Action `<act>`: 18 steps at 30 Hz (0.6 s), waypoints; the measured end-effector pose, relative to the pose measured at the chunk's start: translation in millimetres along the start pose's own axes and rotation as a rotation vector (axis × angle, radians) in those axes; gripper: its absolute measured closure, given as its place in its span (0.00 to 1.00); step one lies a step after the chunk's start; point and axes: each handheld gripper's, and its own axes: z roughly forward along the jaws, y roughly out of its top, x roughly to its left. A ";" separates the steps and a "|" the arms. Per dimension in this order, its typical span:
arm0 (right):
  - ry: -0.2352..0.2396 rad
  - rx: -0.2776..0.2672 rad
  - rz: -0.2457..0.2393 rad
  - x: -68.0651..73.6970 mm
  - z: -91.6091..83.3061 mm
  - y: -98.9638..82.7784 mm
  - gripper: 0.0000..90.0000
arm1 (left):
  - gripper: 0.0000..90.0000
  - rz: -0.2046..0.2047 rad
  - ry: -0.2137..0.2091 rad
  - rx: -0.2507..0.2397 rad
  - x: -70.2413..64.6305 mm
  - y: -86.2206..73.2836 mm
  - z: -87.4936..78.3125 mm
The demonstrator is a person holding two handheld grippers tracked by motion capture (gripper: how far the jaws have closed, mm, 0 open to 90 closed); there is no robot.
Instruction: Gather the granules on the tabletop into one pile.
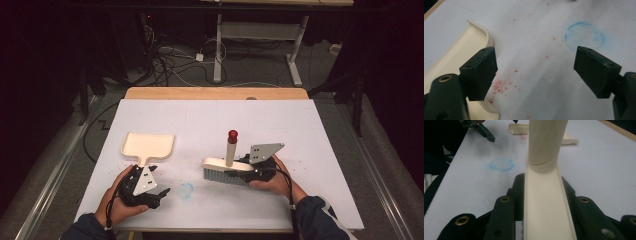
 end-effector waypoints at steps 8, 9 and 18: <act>0.006 -0.030 0.006 -5.2 3.6 7.6 0.75 | 0.20 0.010 0.000 0.000 0.5 -0.6 -0.1; -0.004 -0.029 0.005 -3.3 1.3 9.5 0.75 | 0.20 0.009 0.001 0.000 0.6 -0.8 -0.3; -0.409 -0.023 0.151 27.3 -31.7 17.1 0.75 | 0.20 0.008 0.006 -0.007 -0.4 -1.4 -3.3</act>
